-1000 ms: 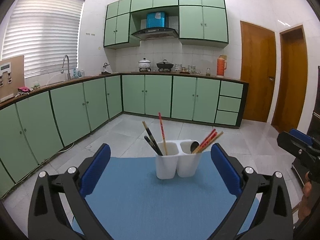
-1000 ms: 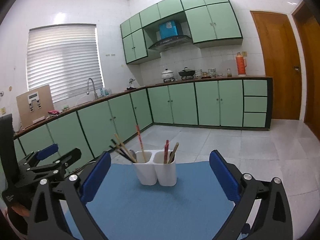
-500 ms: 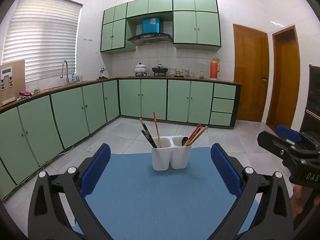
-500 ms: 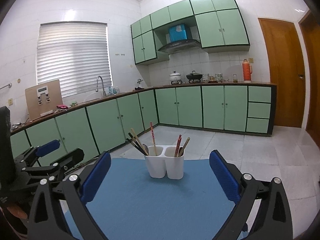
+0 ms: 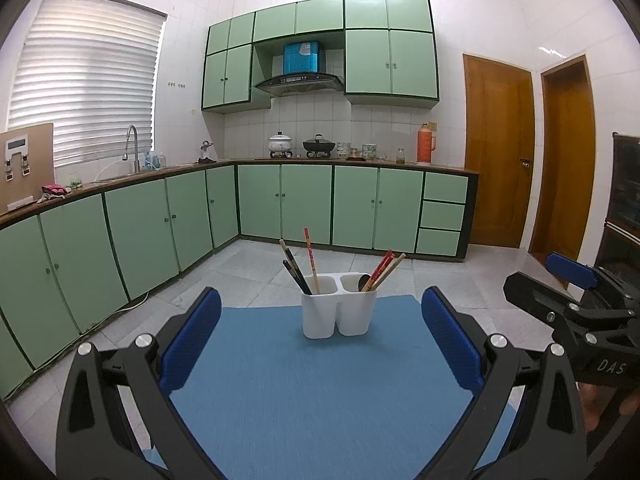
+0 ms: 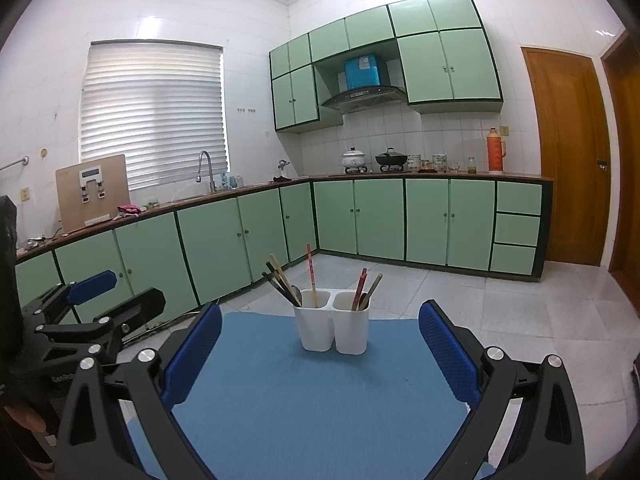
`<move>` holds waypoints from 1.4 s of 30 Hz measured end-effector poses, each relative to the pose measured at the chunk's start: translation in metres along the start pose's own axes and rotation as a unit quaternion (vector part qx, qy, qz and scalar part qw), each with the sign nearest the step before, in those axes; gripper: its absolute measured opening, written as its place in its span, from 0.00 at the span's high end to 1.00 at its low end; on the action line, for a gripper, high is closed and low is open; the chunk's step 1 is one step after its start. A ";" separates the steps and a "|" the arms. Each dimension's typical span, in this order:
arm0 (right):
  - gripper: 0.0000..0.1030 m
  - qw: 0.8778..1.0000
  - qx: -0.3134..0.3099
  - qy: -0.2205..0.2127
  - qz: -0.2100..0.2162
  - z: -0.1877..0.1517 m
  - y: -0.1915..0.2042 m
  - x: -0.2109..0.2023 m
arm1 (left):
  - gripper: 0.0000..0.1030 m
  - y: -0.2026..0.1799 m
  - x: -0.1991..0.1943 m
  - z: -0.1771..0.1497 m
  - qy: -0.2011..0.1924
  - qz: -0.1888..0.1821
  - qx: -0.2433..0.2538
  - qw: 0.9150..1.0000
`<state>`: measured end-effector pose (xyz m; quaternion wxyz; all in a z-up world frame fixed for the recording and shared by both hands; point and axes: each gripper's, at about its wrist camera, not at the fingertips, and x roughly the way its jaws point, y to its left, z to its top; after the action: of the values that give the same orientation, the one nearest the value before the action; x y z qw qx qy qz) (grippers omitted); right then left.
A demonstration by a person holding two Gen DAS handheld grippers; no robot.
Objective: Organize utensils
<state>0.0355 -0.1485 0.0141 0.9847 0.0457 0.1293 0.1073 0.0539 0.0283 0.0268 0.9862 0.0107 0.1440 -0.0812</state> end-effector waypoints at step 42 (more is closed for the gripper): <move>0.06 1.000 -0.004 -0.003 0.001 0.001 0.003 0.004 | 0.06 0.002 -0.002 0.001 -0.003 0.001 -0.001 1.000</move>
<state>0.0390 -0.1448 0.0143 0.9852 0.0419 0.1256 0.1090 0.0526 0.0305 0.0287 0.9868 0.0097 0.1409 -0.0798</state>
